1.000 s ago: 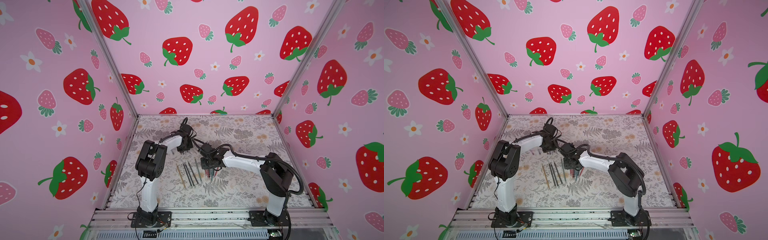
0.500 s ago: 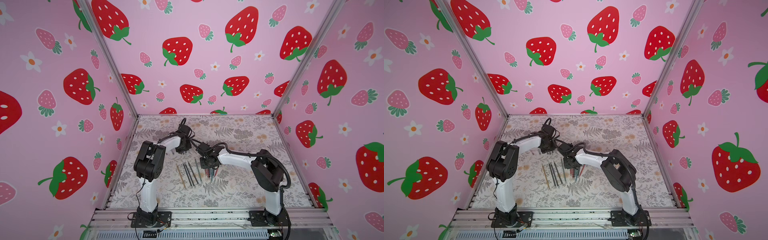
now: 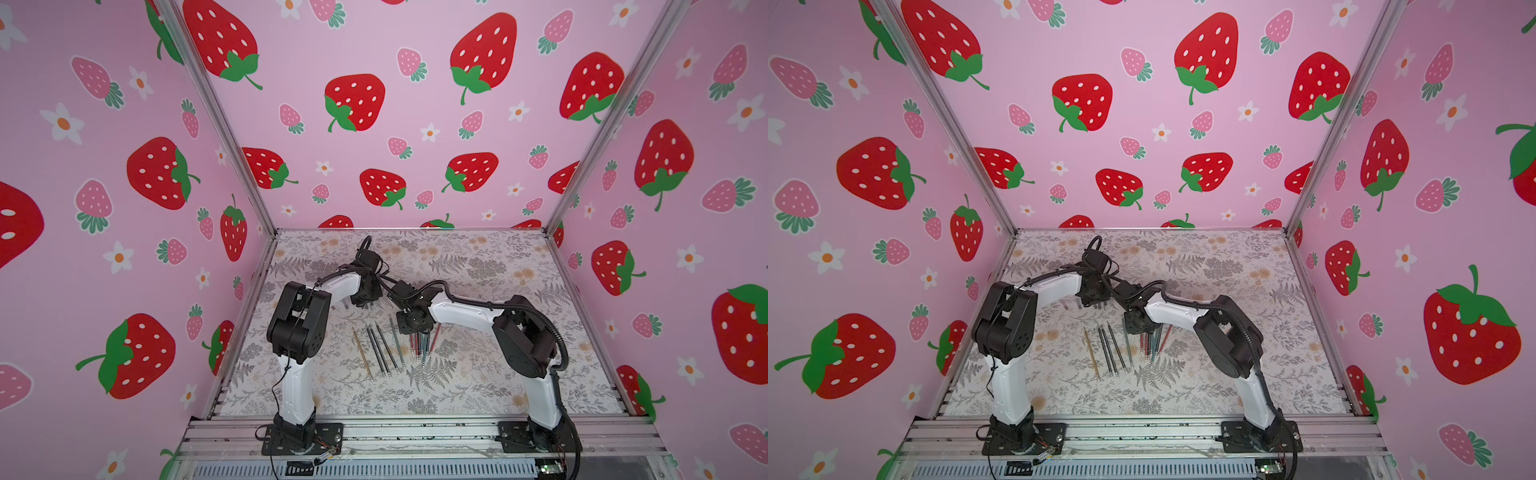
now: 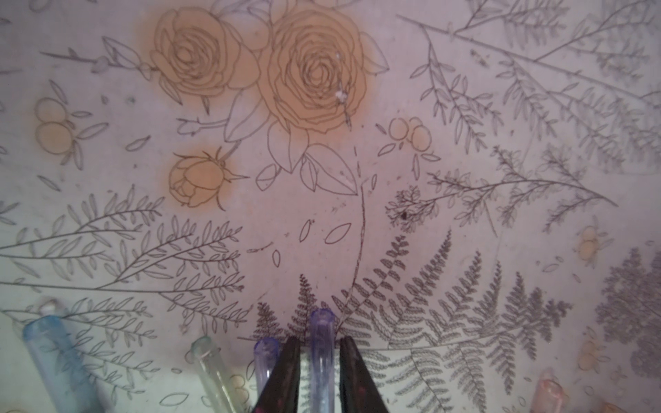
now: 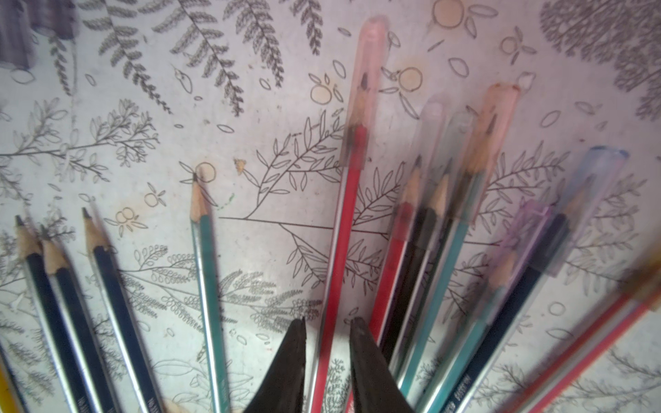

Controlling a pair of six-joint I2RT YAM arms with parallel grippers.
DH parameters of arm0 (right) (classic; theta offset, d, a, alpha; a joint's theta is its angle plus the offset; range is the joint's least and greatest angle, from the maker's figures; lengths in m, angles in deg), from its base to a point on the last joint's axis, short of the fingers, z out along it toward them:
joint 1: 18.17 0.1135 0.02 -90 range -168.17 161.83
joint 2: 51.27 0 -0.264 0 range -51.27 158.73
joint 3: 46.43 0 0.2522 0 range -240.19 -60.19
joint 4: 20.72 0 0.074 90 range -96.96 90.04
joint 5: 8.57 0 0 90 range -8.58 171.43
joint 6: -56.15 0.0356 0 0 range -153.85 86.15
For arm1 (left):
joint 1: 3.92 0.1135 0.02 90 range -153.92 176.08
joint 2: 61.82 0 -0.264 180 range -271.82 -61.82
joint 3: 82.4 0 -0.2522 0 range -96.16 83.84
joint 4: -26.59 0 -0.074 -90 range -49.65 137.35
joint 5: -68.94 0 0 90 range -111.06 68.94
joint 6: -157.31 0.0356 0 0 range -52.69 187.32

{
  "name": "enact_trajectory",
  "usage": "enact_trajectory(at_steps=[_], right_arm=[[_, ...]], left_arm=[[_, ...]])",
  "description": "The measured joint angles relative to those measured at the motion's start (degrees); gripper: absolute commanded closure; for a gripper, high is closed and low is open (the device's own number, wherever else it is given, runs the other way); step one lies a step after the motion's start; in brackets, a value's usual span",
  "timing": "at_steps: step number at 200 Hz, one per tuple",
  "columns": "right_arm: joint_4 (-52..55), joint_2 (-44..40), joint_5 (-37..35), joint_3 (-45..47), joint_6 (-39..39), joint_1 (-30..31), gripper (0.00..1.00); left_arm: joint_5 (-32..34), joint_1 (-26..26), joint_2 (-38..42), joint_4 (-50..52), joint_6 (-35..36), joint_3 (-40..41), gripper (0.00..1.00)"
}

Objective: Remove the protective cover of the pencils
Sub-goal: Pick up the pencil from the center of the board.

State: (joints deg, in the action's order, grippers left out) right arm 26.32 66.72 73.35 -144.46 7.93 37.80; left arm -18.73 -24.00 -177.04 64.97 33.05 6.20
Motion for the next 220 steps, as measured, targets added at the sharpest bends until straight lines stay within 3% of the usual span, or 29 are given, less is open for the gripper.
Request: enact_trajectory(at_steps=[66, 125, 220], right_arm=[[0.72, 1.33, 0.0, -1.07, 0.09, -0.07, 0.75], [0.7, 1.57, 0.26, -1.36, 0.17, -0.26, 0.84], [2.71, 2.62, 1.92, -3.45, 0.15, -0.22, 0.89]], left_arm=[[-0.85, 0.0, 1.62, -0.2, -0.02, 0.17, 0.69], [-1.14, 0.11, 5.18, -0.26, -0.02, 0.35, 0.67], [-1.29, 0.22, 12.66, -0.83, -0.31, 5.4, 0.62]])
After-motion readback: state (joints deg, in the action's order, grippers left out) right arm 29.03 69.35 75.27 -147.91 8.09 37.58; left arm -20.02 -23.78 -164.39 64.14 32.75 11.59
